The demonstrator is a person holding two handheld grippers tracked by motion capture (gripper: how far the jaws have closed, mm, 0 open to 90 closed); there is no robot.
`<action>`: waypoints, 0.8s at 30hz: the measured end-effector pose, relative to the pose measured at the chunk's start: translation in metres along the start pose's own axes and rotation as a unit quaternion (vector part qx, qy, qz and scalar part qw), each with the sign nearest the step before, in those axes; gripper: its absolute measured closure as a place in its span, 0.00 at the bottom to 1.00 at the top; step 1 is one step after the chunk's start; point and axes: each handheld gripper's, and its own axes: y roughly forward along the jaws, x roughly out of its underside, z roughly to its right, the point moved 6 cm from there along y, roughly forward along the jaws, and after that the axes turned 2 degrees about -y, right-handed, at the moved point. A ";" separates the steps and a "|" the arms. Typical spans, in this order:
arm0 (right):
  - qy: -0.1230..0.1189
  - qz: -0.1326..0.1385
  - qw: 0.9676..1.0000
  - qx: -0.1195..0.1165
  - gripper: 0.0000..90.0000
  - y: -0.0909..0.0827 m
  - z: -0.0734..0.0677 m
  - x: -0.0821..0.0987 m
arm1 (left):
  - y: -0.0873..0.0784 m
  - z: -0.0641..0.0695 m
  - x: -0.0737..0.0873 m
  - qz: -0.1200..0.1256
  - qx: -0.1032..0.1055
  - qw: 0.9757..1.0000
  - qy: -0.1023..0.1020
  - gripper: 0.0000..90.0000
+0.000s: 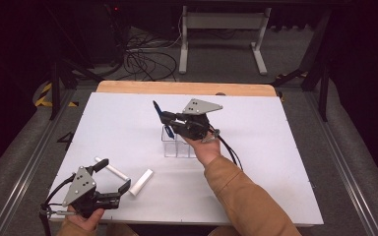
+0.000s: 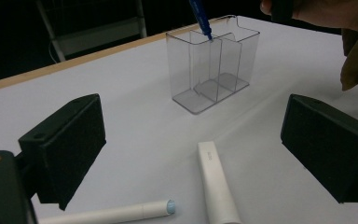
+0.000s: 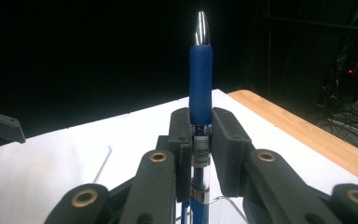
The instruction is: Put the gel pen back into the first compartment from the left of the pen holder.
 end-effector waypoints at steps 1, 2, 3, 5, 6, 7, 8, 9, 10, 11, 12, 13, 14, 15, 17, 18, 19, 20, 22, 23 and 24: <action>0.000 0.000 1.000 0.001 0.87 0.000 0.000 0.000 | 0.000 0.000 0.000 0.000 0.000 1.000 0.000 0.08; -0.002 -0.001 1.000 0.001 0.87 0.001 0.000 0.000 | 0.000 0.000 0.000 0.000 0.001 1.000 -0.001 0.08; -0.002 -0.001 1.000 0.000 0.87 0.001 0.000 0.001 | 0.000 0.000 0.000 0.002 0.000 1.000 -0.002 0.08; -0.002 -0.001 1.000 0.002 0.87 0.001 0.000 0.001 | 0.000 0.001 0.000 0.000 0.001 1.000 -0.005 0.08; -0.003 -0.003 1.000 0.003 0.87 0.001 0.000 0.001 | 0.000 0.001 0.000 0.001 0.001 1.000 -0.005 0.08; -0.004 -0.004 1.000 0.003 0.87 0.001 0.000 0.001 | 0.000 0.001 0.000 0.002 0.001 1.000 -0.005 0.08; -0.005 -0.006 1.000 0.004 0.86 0.001 0.000 0.002 | 0.000 0.001 0.000 0.002 0.001 1.000 -0.005 0.08; -0.005 -0.008 1.000 0.006 0.80 0.001 0.000 0.002 | 0.000 0.001 0.000 0.001 0.001 1.000 -0.005 0.08; -0.004 -0.009 1.000 0.010 0.72 0.000 0.001 0.002 | 0.000 0.001 0.000 0.001 0.001 1.000 -0.005 0.08; -0.002 -0.010 1.000 0.013 0.67 -0.001 0.002 0.002 | 0.000 0.001 0.000 0.001 0.001 1.000 -0.005 0.08; 0.004 -0.013 1.000 0.016 0.63 -0.002 0.003 0.002 | 0.000 0.000 0.000 0.001 0.001 1.000 -0.005 0.08; 0.005 -0.014 1.000 0.019 0.59 -0.003 0.004 0.002 | -0.001 0.000 0.000 -0.001 0.001 1.000 -0.005 0.08; 0.006 -0.017 1.000 0.024 0.54 -0.005 0.005 0.002 | -0.001 0.000 0.000 -0.001 0.001 1.000 -0.005 0.08; 0.006 -0.020 0.999 0.028 0.51 -0.007 0.006 0.002 | 0.000 0.000 0.000 0.001 0.001 1.000 -0.004 0.08; 0.006 -0.025 0.999 0.034 0.43 -0.011 0.008 0.002 | -0.001 0.000 0.000 0.001 0.000 1.000 -0.003 0.08; 0.005 -0.026 0.999 0.037 0.40 -0.013 0.008 0.001 | 0.000 0.000 0.000 0.001 0.000 1.000 -0.003 0.08; 0.003 -0.028 0.999 0.038 0.38 -0.015 0.009 0.001 | 0.000 0.000 0.000 0.001 0.000 1.000 -0.003 0.08; 0.000 -0.029 0.999 0.040 0.35 -0.017 0.009 0.001 | 0.000 0.000 0.000 0.001 0.000 1.000 -0.003 0.08; 0.000 -0.028 0.999 0.044 0.32 -0.022 0.009 -0.001 | 0.000 0.000 0.000 0.002 -0.002 1.000 -0.001 0.08; -0.001 -0.028 0.999 0.042 0.31 -0.023 0.009 -0.001 | 0.000 0.000 0.000 0.002 -0.002 1.000 -0.001 0.08; -0.002 -0.028 0.999 0.043 0.30 -0.025 0.009 -0.002 | 0.000 0.001 0.000 0.001 -0.002 1.000 -0.004 0.08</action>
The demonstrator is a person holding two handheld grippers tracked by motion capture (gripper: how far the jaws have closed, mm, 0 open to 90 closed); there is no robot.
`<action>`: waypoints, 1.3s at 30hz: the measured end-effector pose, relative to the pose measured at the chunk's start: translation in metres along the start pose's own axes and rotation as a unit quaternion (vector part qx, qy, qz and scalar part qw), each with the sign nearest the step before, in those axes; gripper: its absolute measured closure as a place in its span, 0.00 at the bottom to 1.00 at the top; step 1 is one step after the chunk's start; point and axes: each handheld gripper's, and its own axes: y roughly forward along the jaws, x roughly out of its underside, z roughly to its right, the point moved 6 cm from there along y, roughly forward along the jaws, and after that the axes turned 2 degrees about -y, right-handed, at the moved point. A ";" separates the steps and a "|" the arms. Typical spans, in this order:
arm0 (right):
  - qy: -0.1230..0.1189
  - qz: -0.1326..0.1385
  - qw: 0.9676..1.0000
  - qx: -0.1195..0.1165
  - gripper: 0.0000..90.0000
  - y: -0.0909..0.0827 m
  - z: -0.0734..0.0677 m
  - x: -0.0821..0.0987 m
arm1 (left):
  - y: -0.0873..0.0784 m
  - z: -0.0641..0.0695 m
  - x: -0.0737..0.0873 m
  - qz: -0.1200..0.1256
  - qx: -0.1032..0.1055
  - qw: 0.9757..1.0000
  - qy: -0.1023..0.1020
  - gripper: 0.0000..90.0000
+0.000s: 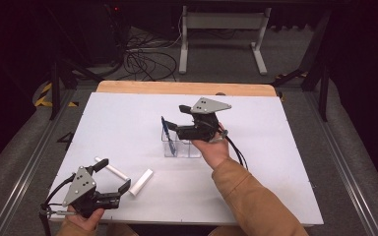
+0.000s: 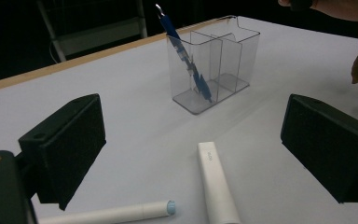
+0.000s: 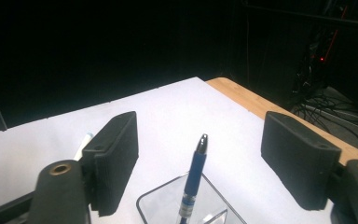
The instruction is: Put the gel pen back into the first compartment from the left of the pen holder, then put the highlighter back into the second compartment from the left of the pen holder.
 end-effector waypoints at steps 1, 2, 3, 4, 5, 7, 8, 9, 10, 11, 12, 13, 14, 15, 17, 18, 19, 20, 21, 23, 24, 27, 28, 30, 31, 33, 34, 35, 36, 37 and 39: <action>-0.002 0.001 1.000 0.002 0.29 -0.002 0.000 -0.001 | 0.000 0.000 0.000 0.000 0.000 1.000 0.001 0.08; -0.004 0.001 1.000 0.002 0.28 -0.003 0.000 -0.001 | 0.000 0.000 0.000 -0.001 0.000 1.000 0.001 0.08; -0.005 0.001 1.000 0.001 0.27 -0.005 -0.001 -0.002 | 0.000 0.000 0.000 -0.001 0.000 1.000 0.001 0.08; -0.006 0.002 1.000 0.001 0.26 -0.006 -0.001 -0.002 | 0.000 0.000 0.000 -0.002 0.000 1.000 0.001 0.08; -0.008 0.002 1.000 0.000 0.26 -0.008 -0.001 -0.003 | 0.000 0.000 0.000 0.000 0.000 1.000 0.001 0.08; -0.008 0.003 1.000 -0.001 0.25 -0.011 -0.002 -0.004 | 0.000 -0.001 0.000 -0.002 0.001 1.000 0.004 0.08; -0.009 0.003 1.000 -0.001 0.24 -0.013 -0.002 -0.005 | 0.000 -0.001 0.000 -0.002 0.001 1.000 0.003 0.08; -0.010 0.004 1.000 -0.001 0.24 -0.014 -0.002 -0.005 | -0.001 -0.001 0.000 -0.003 0.001 1.000 0.004 0.08; -0.012 0.004 1.000 -0.001 0.24 -0.015 -0.002 -0.006 | -0.001 -0.001 0.000 -0.003 0.001 1.000 0.004 0.08; -0.014 0.005 1.000 0.001 0.24 -0.016 -0.002 -0.006 | -0.001 -0.001 0.000 -0.004 0.002 1.000 0.002 0.08; -0.015 0.005 1.000 0.001 0.24 -0.017 -0.002 -0.006 | -0.001 -0.001 0.000 -0.003 0.002 1.000 0.002 0.08; -0.014 0.006 1.000 0.001 0.23 -0.018 -0.002 -0.007 | -0.001 -0.001 0.000 -0.003 0.002 1.000 0.001 0.08; -0.013 0.006 1.000 0.000 0.23 -0.019 -0.002 -0.007 | -0.001 -0.001 0.000 -0.004 0.002 1.000 0.001 0.08; -0.012 0.006 1.000 -0.001 0.23 -0.019 -0.002 -0.007 | -0.001 -0.001 0.000 -0.005 0.002 1.000 0.001 0.08; -0.013 0.004 1.000 -0.003 0.22 -0.021 -0.002 -0.006 | -0.001 -0.002 0.000 -0.005 0.002 1.000 0.000 0.08; -0.014 0.003 1.000 -0.003 0.21 -0.022 -0.002 -0.006 | -0.001 -0.002 0.000 -0.005 0.003 1.000 -0.002 0.08; -0.013 0.003 1.000 -0.003 0.19 -0.024 -0.002 -0.005 | -0.001 -0.002 0.000 -0.006 0.003 1.000 -0.002 0.08; -0.014 0.003 1.000 -0.004 0.18 -0.026 -0.002 -0.005 | -0.001 -0.002 0.000 -0.006 0.002 1.000 0.001 0.08; -0.016 0.003 1.000 -0.003 0.17 -0.029 -0.002 -0.004 | 0.000 -0.003 0.000 -0.006 0.001 1.000 0.000 0.07; -0.018 0.002 1.000 -0.001 0.13 -0.034 -0.002 -0.003 | 0.001 -0.002 0.000 -0.009 0.004 1.000 -0.001 0.06; -0.019 0.001 1.000 -0.001 0.12 -0.037 -0.001 -0.001 | 0.001 -0.003 -0.001 -0.010 0.003 1.000 0.002 0.06; -0.019 0.000 1.000 0.003 0.09 -0.048 0.000 0.002 | 0.002 -0.002 -0.001 -0.014 0.008 1.000 0.006 0.04; -0.018 0.001 1.000 0.006 0.08 -0.051 0.000 0.003 | 0.002 -0.001 -0.001 -0.012 0.008 1.000 0.004 0.04; -0.016 0.001 1.000 0.009 0.07 -0.058 0.001 0.005 | 0.001 -0.001 -0.001 -0.010 0.010 1.000 0.008 0.04; -0.013 0.002 1.000 0.008 0.06 -0.061 0.002 0.006 | 0.001 -0.001 -0.002 -0.007 0.010 1.000 0.008 0.03; -0.011 0.003 1.000 0.012 0.06 -0.067 0.003 0.009 | 0.001 -0.002 -0.002 -0.008 0.010 1.000 0.008 0.03; -0.011 0.004 1.000 0.012 0.06 -0.069 0.004 0.009 | 0.001 -0.002 -0.002 -0.009 0.008 1.000 0.011 0.03; -0.010 0.003 1.000 0.013 0.05 -0.072 0.004 0.010 | 0.000 -0.002 -0.002 -0.011 0.008 1.000 0.007 0.03; -0.009 0.003 1.000 0.014 0.05 -0.074 0.005 0.011 | 0.001 -0.002 -0.003 -0.009 0.009 1.000 0.005 0.03; -0.009 0.003 1.000 0.015 0.04 -0.076 0.006 0.012 | 0.000 -0.002 -0.003 -0.009 0.010 1.000 0.009 0.03; -0.006 0.004 1.000 0.017 0.03 -0.080 0.006 0.013 | 0.000 -0.002 -0.004 -0.010 0.015 1.000 0.007 0.03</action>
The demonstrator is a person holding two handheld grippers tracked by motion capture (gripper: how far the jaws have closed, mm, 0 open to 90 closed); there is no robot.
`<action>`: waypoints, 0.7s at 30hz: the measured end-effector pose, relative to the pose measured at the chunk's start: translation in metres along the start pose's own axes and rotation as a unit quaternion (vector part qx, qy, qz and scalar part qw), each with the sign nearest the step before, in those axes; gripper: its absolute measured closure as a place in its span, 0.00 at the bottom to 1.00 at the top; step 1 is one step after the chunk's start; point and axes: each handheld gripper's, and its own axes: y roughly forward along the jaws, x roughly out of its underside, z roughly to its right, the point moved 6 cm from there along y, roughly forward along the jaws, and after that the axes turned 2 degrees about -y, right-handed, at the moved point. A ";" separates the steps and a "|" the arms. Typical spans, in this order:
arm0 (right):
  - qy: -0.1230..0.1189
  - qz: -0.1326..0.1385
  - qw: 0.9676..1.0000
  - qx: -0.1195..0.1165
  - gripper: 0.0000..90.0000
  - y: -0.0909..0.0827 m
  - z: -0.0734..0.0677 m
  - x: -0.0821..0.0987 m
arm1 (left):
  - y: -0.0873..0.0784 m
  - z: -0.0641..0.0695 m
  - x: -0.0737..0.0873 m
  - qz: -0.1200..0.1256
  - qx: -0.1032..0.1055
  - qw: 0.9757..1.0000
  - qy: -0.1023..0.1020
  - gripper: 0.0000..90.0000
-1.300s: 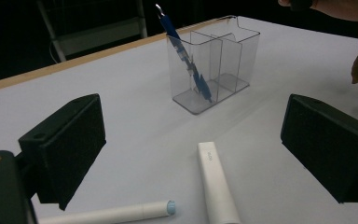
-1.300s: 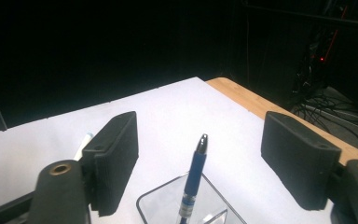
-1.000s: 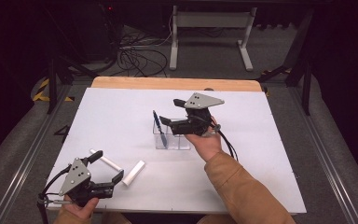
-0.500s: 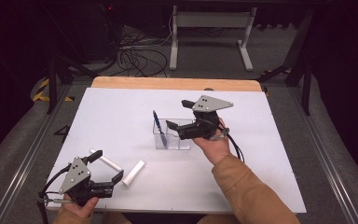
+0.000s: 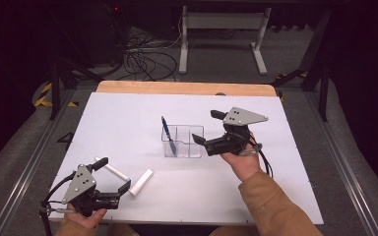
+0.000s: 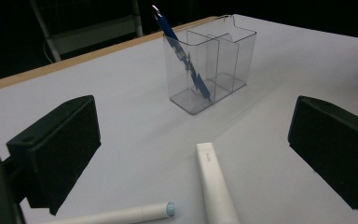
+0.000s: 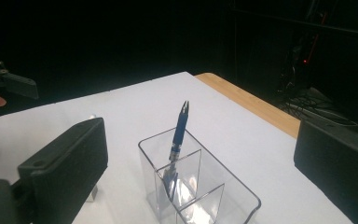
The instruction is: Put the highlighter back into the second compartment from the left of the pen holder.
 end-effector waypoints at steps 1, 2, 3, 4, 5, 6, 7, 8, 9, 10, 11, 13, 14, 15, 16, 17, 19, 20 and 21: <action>0.000 0.001 1.000 0.000 0.03 -0.002 0.000 0.001 | 0.000 0.000 -0.001 0.000 0.001 1.000 -0.003 0.03; 0.000 0.002 1.000 0.002 0.02 -0.004 0.000 0.002 | -0.001 0.000 -0.002 0.002 0.001 1.000 0.001 0.04; 0.000 0.002 1.000 0.002 0.01 -0.006 0.000 0.004 | -0.001 0.000 -0.002 0.000 0.003 1.000 -0.003 0.04; 0.003 0.001 1.000 0.001 0.00 -0.007 0.000 0.006 | -0.002 -0.001 -0.003 0.000 0.003 1.000 0.000 0.04; 0.004 0.000 1.000 0.001 0.00 -0.009 0.000 0.009 | -0.003 -0.001 -0.004 -0.003 0.006 1.000 -0.005 0.04; 0.006 -0.003 1.000 0.005 0.00 -0.012 0.000 0.012 | -0.004 -0.003 -0.005 -0.004 0.002 1.000 -0.001 0.04; 0.006 -0.005 1.000 0.008 0.00 -0.014 0.000 0.015 | -0.004 -0.004 -0.006 -0.003 -0.002 1.000 -0.006 0.05; 0.007 -0.006 1.000 0.008 0.00 -0.016 0.000 0.018 | -0.005 -0.006 -0.006 -0.004 -0.003 1.000 -0.012 0.06; 0.007 -0.007 1.000 0.010 0.00 -0.019 0.000 0.022 | -0.007 -0.008 -0.007 -0.006 -0.002 1.000 -0.015 0.06; 0.007 -0.007 1.000 0.012 0.01 -0.022 0.000 0.026 | -0.007 -0.011 -0.008 -0.006 -0.005 1.000 -0.012 0.07; 0.008 -0.009 1.000 0.011 0.01 -0.024 -0.001 0.028 | -0.007 -0.012 -0.008 -0.007 -0.006 1.000 -0.023 0.08; 0.012 -0.007 1.000 0.012 0.02 -0.029 -0.001 0.034 | -0.008 -0.016 -0.009 -0.012 -0.006 1.000 -0.024 0.09; 0.016 -0.007 1.000 0.010 0.02 -0.031 0.000 0.037 | -0.007 -0.018 -0.009 -0.014 -0.009 1.000 -0.022 0.09; 0.020 -0.007 1.000 0.008 0.03 -0.033 0.000 0.040 | -0.007 -0.018 -0.010 -0.016 -0.006 0.999 -0.027 0.10; 0.021 -0.007 1.000 0.008 0.03 -0.036 0.000 0.043 | -0.007 -0.019 -0.011 -0.019 -0.005 0.999 -0.025 0.10; 0.023 -0.010 1.000 0.008 0.04 -0.038 0.000 0.046 | -0.008 -0.020 -0.012 -0.024 -0.005 0.999 -0.020 0.11; 0.027 -0.015 1.000 0.006 0.04 -0.043 0.000 0.054 | -0.009 -0.023 -0.015 -0.031 -0.008 0.999 -0.014 0.12; 0.031 -0.016 0.999 0.005 0.04 -0.046 0.001 0.059 | -0.010 -0.024 -0.016 -0.033 -0.009 0.999 -0.014 0.12; 0.033 -0.015 0.999 0.003 0.04 -0.048 0.001 0.062 | -0.011 -0.026 -0.017 -0.034 -0.007 0.999 -0.013 0.13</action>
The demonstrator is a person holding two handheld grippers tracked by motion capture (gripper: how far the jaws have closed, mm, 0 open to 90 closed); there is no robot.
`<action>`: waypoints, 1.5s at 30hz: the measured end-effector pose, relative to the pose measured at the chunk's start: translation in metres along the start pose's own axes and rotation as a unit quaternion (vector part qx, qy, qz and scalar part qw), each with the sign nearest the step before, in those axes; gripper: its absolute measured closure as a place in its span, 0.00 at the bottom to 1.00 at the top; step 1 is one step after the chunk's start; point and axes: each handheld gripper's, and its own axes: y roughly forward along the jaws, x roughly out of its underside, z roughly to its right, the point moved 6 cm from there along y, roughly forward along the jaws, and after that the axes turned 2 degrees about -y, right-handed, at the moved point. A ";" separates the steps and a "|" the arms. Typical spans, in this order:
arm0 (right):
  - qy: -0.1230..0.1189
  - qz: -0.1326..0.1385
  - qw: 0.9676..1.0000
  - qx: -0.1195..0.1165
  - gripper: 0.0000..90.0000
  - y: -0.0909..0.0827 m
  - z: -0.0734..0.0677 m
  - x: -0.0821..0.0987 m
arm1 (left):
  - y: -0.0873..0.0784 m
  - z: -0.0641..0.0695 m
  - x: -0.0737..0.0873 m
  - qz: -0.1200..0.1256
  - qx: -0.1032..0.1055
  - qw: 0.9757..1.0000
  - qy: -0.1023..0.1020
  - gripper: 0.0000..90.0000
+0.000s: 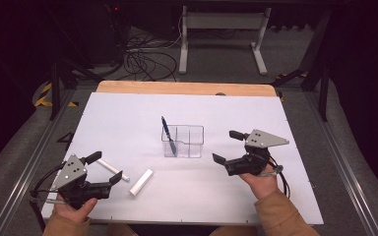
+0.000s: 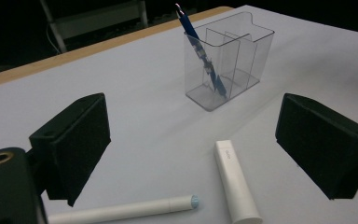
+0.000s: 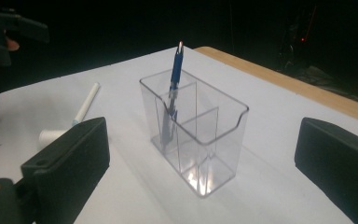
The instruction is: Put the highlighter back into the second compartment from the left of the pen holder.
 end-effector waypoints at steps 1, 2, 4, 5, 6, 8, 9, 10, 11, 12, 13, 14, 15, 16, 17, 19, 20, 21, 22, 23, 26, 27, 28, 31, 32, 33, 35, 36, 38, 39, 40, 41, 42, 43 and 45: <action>0.004 -0.001 1.000 0.000 0.05 -0.003 0.001 0.006 | 0.000 -0.001 -0.001 -0.002 0.000 1.000 0.002 0.14; 0.007 -0.003 1.000 0.000 0.06 -0.004 0.002 0.009 | 0.000 -0.001 -0.001 -0.004 0.001 1.000 -0.005 0.14; 0.013 -0.007 1.000 0.000 0.06 -0.006 0.004 0.018 | 0.000 -0.004 -0.003 -0.011 -0.002 1.000 0.003 0.14; 0.015 -0.009 1.000 0.001 0.06 -0.007 0.004 0.022 | 0.000 -0.005 -0.003 -0.012 -0.001 1.000 0.006 0.14; 0.016 -0.011 1.000 0.004 0.06 -0.008 0.005 0.026 | 0.001 -0.006 -0.004 -0.014 0.000 1.000 0.007 0.14; 0.018 -0.013 1.000 0.004 0.06 -0.009 0.005 0.032 | 0.001 -0.008 -0.005 -0.015 0.003 1.000 0.012 0.13; 0.020 -0.014 1.000 0.004 0.06 -0.009 0.005 0.034 | 0.001 -0.009 -0.005 -0.015 0.008 1.000 0.015 0.12; 0.021 -0.013 1.000 0.005 0.06 -0.010 0.005 0.035 | 0.001 -0.008 -0.005 -0.012 0.013 1.000 0.012 0.11; 0.021 -0.013 1.000 0.006 0.06 -0.011 0.005 0.037 | 0.001 -0.007 -0.005 -0.011 0.020 1.000 0.008 0.10; 0.019 -0.013 1.000 0.007 0.06 -0.011 0.005 0.038 | 0.001 -0.008 -0.005 -0.011 0.023 1.000 0.012 0.11; 0.018 -0.011 1.000 0.007 0.06 -0.012 0.005 0.038 | 0.001 -0.009 -0.005 -0.014 0.019 1.000 0.020 0.11; 0.018 -0.009 1.000 0.005 0.06 -0.012 0.004 0.039 | 0.001 -0.009 -0.006 -0.016 0.019 0.999 0.022 0.12; 0.018 -0.008 1.000 0.004 0.06 -0.012 0.004 0.039 | 0.001 -0.010 -0.006 -0.016 0.019 0.999 0.027 0.12; 0.017 -0.007 1.000 0.003 0.06 -0.012 0.003 0.039 | 0.000 -0.010 -0.006 -0.018 0.018 0.999 0.034 0.14; 0.016 -0.006 1.000 0.002 0.06 -0.013 0.003 0.040 | 0.000 -0.012 -0.007 -0.018 0.017 0.999 0.040 0.15; 0.017 -0.003 1.000 -0.003 0.06 -0.012 0.002 0.042 | 0.000 -0.013 -0.007 -0.019 0.021 0.999 0.040 0.17; 0.017 -0.003 1.000 -0.004 0.06 -0.011 0.001 0.043 | 0.000 -0.013 -0.008 -0.017 0.027 0.999 0.039 0.18; 0.017 -0.006 1.000 -0.006 0.06 -0.010 0.001 0.044 | 0.000 -0.013 -0.008 -0.016 0.029 0.999 0.039 0.20; 0.019 -0.008 1.000 -0.007 0.06 -0.010 0.001 0.045 | 0.001 -0.014 -0.008 -0.016 0.029 0.999 0.041 0.20; 0.019 -0.008 1.000 -0.009 0.06 -0.009 0.000 0.046 | 0.001 -0.014 -0.008 -0.017 0.031 0.999 0.042 0.21; 0.023 -0.008 1.000 -0.014 0.06 -0.008 -0.001 0.050 | 0.003 -0.016 -0.008 -0.020 0.034 0.998 0.048 0.23; 0.023 -0.006 1.000 -0.016 0.06 -0.007 -0.002 0.051 | 0.003 -0.016 -0.009 -0.020 0.034 0.998 0.050 0.24; 0.024 -0.006 1.000 -0.016 0.06 -0.007 -0.002 0.052 | 0.004 -0.017 -0.009 -0.022 0.037 0.998 0.051 0.24; 0.024 -0.006 1.000 -0.016 0.06 -0.007 -0.003 0.056 | 0.006 -0.018 -0.010 -0.029 0.048 0.996 0.063 0.26; 0.025 -0.004 1.000 -0.014 0.06 -0.007 -0.003 0.057 | 0.007 -0.018 -0.010 -0.031 0.053 0.996 0.066 0.28; 0.026 -0.004 1.000 -0.015 0.06 -0.007 -0.003 0.058 | 0.008 -0.018 -0.011 -0.033 0.058 0.995 0.070 0.28; 0.022 -0.001 1.000 -0.010 0.05 -0.007 -0.003 0.060 | 0.011 -0.019 -0.011 -0.045 0.066 0.994 0.081 0.28; 0.022 -0.003 1.000 -0.010 0.05 -0.008 -0.004 0.061 | 0.012 -0.020 -0.011 -0.048 0.063 0.993 0.089 0.28; 0.016 -0.008 1.000 -0.004 0.04 -0.008 -0.004 0.064 | 0.014 -0.022 -0.011 -0.056 0.066 0.991 0.098 0.28; 0.013 -0.008 1.000 -0.001 0.04 -0.009 -0.003 0.065 | 0.015 -0.023 -0.011 -0.057 0.065 0.991 0.100 0.28; 0.016 -0.008 1.000 0.001 0.04 -0.009 -0.003 0.066 | 0.016 -0.024 -0.011 -0.059 0.068 0.991 0.101 0.28; 0.016 -0.007 1.000 0.004 0.03 -0.010 -0.003 0.067 | 0.017 -0.026 -0.012 -0.064 0.067 0.990 0.105 0.27; 0.016 -0.007 1.000 0.009 0.03 -0.010 -0.002 0.068 | 0.018 -0.027 -0.011 -0.067 0.068 0.990 0.104 0.27; 0.017 -0.008 1.000 0.012 0.03 -0.010 -0.002 0.069 | 0.019 -0.030 -0.012 -0.072 0.067 0.989 0.109 0.26; 0.018 -0.012 1.000 0.012 0.03 -0.010 -0.001 0.072 | 0.021 -0.033 -0.011 -0.077 0.070 0.989 0.106 0.25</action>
